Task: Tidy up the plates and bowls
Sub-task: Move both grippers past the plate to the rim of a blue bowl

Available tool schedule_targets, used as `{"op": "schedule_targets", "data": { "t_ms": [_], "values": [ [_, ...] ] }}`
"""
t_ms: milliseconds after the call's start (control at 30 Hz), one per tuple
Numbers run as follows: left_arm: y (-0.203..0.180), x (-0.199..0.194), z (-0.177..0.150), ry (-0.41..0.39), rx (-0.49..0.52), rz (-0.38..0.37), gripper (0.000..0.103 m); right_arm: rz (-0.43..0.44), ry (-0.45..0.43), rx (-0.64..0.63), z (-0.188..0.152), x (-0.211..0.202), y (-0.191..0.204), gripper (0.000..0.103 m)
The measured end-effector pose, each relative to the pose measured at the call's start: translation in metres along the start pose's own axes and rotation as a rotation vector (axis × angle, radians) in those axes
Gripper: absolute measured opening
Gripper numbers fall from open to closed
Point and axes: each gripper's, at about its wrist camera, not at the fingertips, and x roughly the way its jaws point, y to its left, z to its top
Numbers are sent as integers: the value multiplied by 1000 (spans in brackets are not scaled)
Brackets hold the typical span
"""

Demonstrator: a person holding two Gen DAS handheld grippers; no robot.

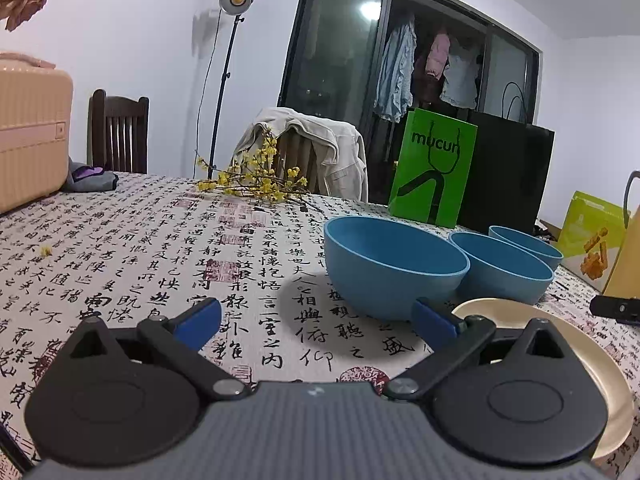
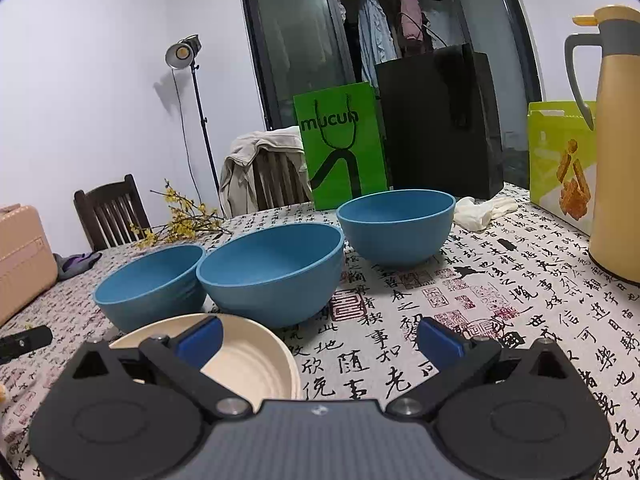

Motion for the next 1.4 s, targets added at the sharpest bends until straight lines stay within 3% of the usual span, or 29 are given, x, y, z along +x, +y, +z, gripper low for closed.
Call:
{"op": "schedule_targets", "data": {
  "t_ms": [467,667,900,1200,1400],
  "values": [
    [-1,2,-2,8,6,29,103,-4,33,5,5,0,10,103],
    [7,7,3,49,-43,25,103,11,45,-22,15,3,18,103],
    [6,2,22,90,-53,-22,103,56,85,-92,32,15,43,103],
    [2,1,54,150,45,-44,103,140,132,-138,60,28,71,103],
    [12,12,79,196,-10,-57,103,165,176,-150,76,38,82,103]
  ]
}}
